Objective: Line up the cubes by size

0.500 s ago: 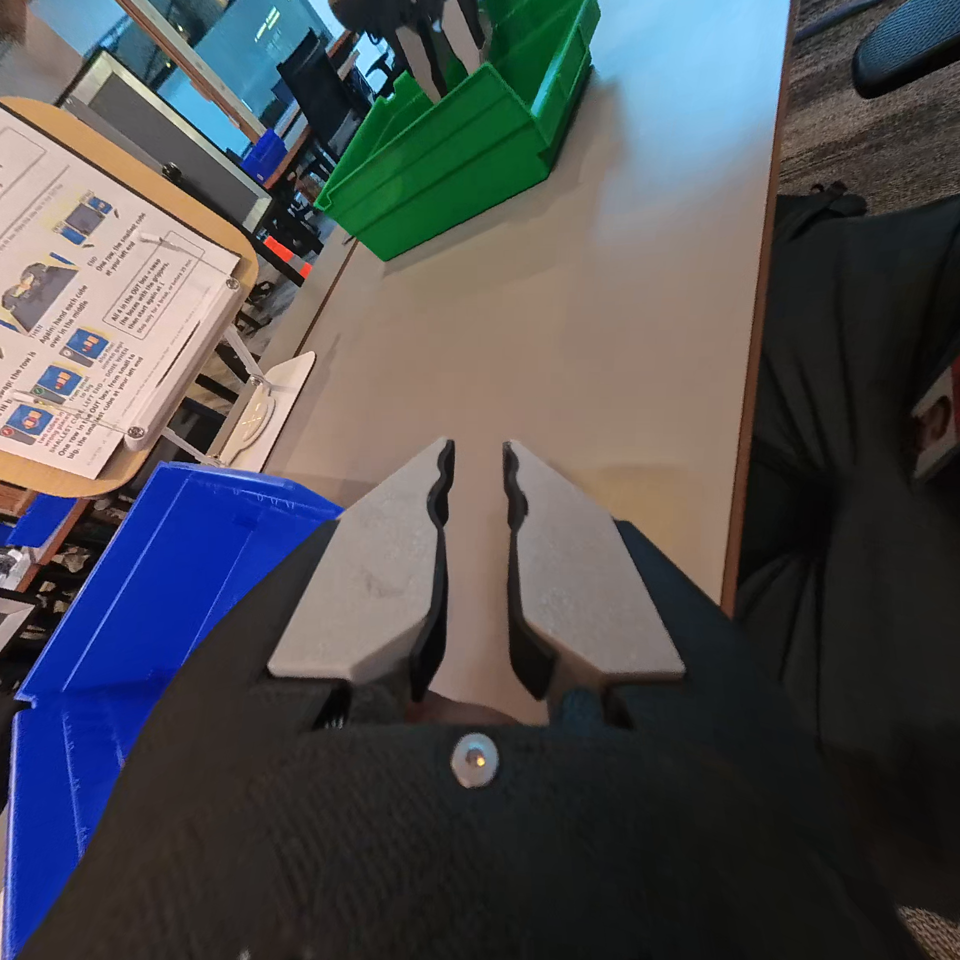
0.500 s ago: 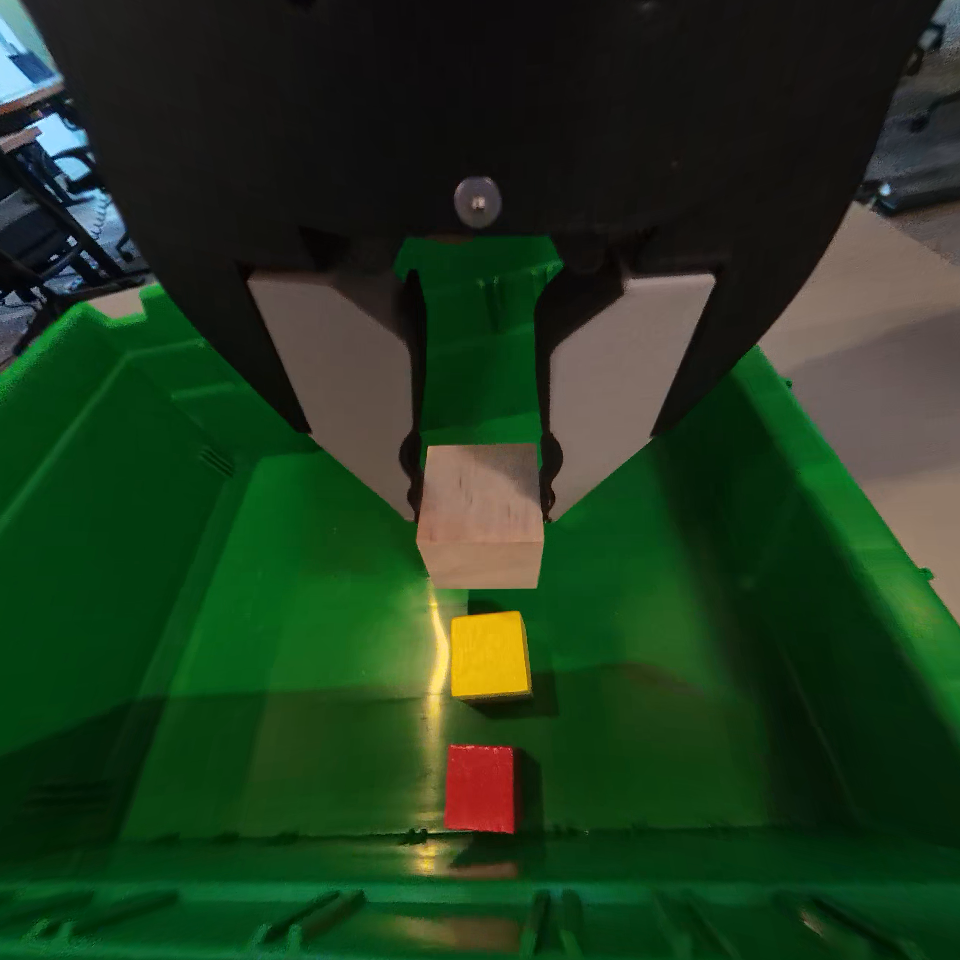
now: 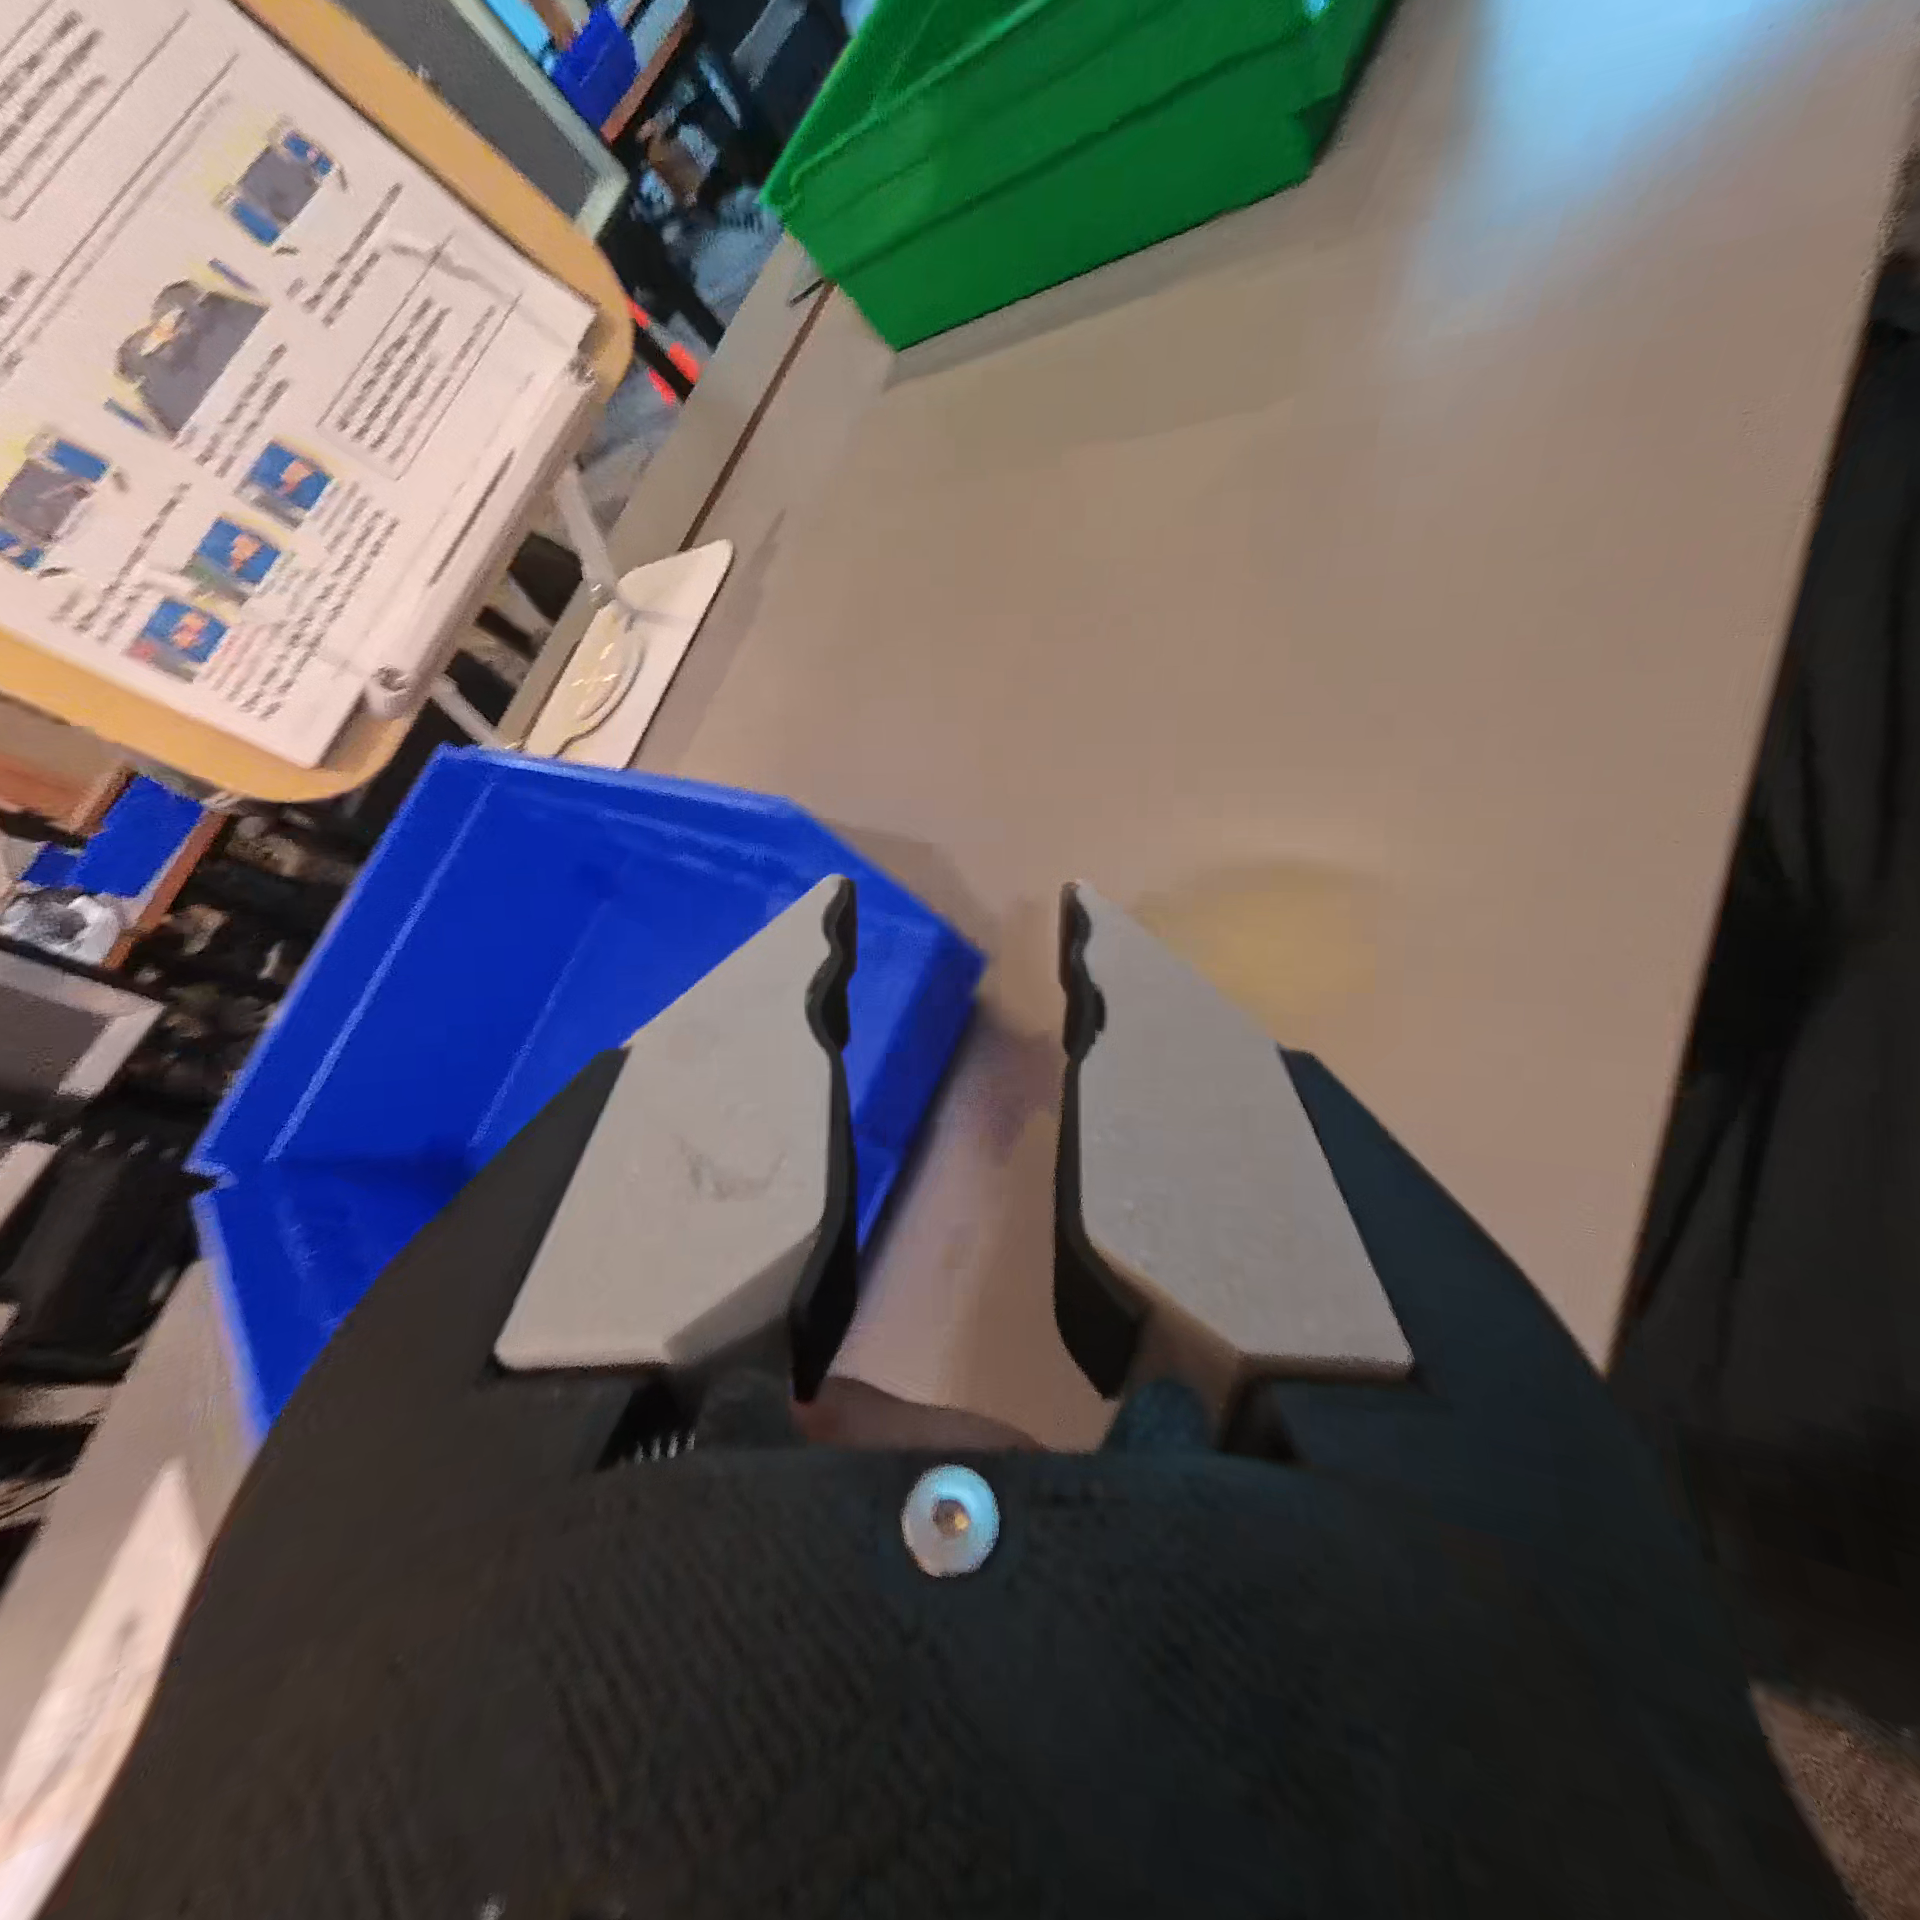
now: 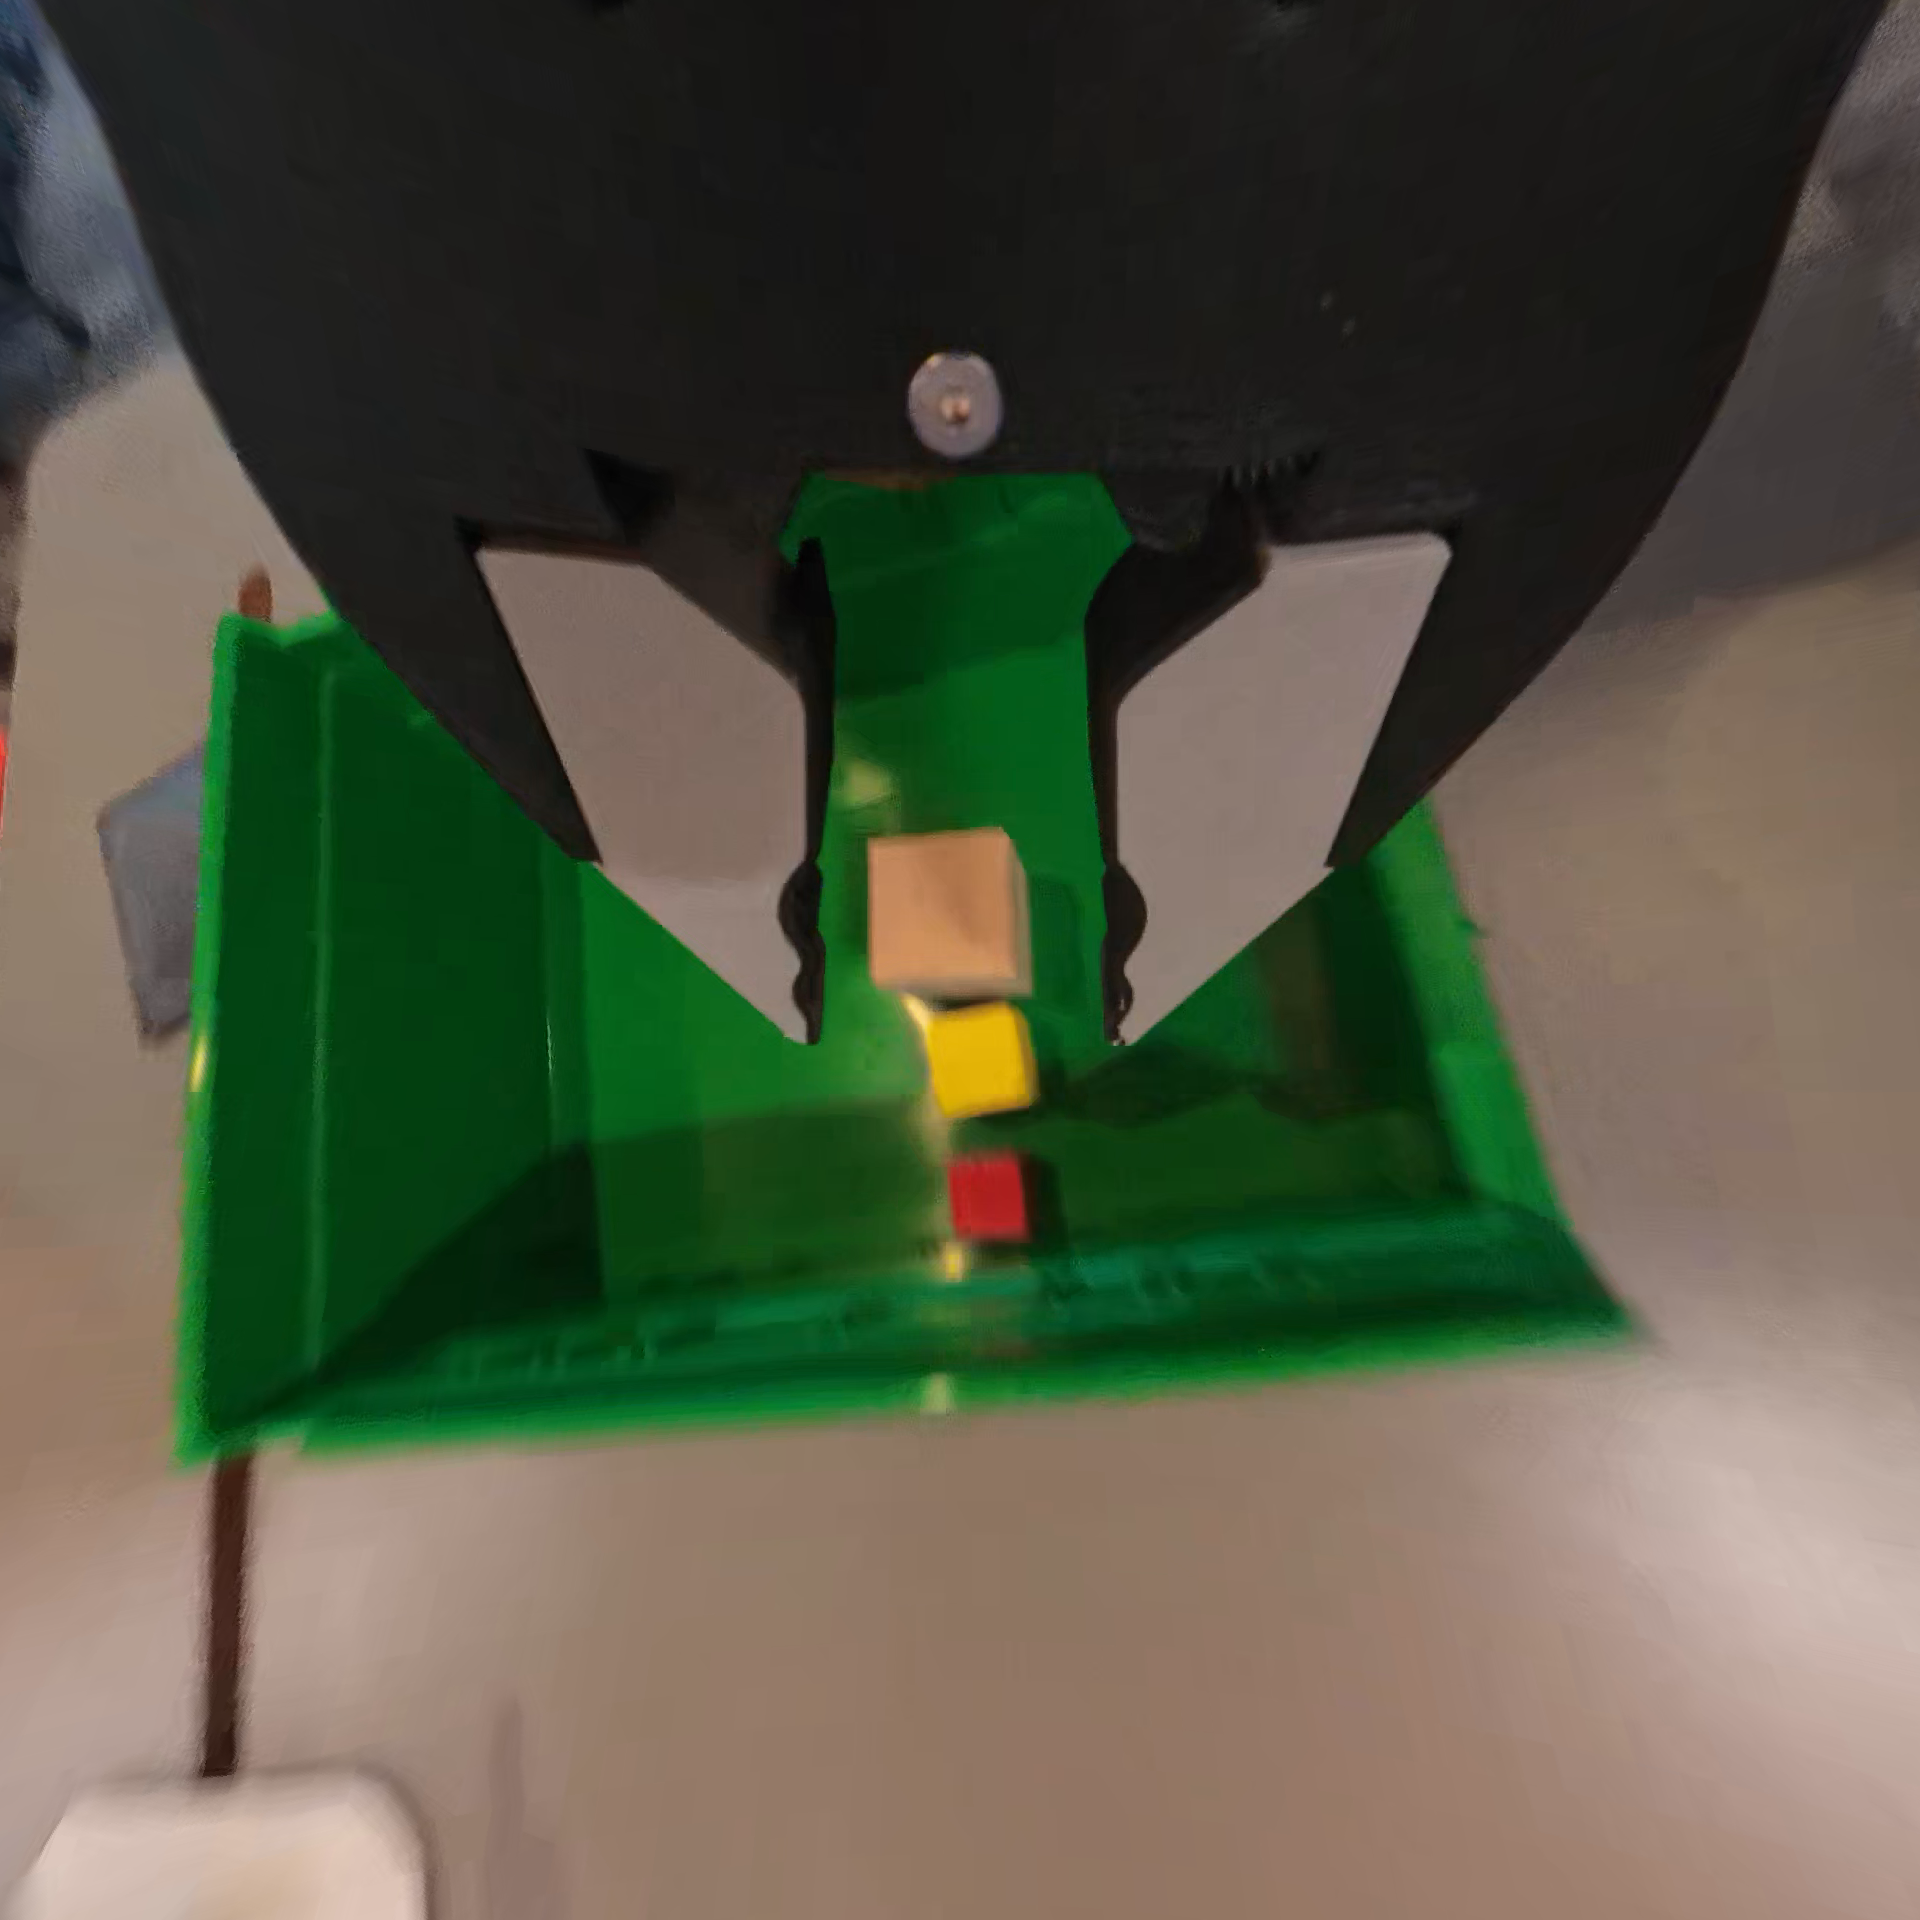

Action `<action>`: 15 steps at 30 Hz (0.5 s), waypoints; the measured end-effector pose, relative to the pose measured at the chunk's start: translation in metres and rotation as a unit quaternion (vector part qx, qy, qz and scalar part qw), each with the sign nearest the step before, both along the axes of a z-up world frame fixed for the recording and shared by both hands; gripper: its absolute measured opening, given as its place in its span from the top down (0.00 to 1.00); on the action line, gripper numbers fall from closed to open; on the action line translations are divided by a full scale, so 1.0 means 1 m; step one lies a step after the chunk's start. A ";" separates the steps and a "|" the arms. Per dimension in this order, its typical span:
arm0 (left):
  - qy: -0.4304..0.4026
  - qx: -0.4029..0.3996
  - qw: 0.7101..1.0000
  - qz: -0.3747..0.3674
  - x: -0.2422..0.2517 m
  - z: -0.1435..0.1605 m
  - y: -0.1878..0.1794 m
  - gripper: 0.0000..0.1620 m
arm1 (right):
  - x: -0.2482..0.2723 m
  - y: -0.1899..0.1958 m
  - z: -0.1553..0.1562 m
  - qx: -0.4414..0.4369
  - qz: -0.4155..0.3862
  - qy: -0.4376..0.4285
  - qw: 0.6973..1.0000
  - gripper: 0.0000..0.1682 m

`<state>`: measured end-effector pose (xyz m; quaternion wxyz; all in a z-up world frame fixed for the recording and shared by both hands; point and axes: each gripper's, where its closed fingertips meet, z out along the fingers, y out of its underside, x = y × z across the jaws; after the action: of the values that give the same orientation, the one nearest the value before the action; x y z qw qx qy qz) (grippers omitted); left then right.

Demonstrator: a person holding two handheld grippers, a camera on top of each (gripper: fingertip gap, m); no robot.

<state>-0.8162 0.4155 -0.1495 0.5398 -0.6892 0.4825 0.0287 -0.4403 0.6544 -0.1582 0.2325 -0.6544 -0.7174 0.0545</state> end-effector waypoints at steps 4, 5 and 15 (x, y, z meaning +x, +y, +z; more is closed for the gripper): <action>0.122 -0.028 0.992 0.008 -0.042 0.022 0.028 0.73 | -0.045 -0.071 0.033 0.007 0.092 0.137 0.986 0.70; 0.151 -0.051 0.987 0.007 -0.052 0.024 0.038 0.71 | -0.055 -0.088 0.036 0.008 0.115 0.159 0.981 0.70; 0.313 -0.311 0.891 0.104 -0.164 -0.037 0.124 0.54 | -0.105 -0.194 0.012 -0.092 0.219 0.255 0.937 0.61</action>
<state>-0.9800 0.5391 -0.1865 0.1127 -0.8235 0.5362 0.1471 -0.5452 0.4605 -0.1462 0.3289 -0.4635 -0.7517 0.3346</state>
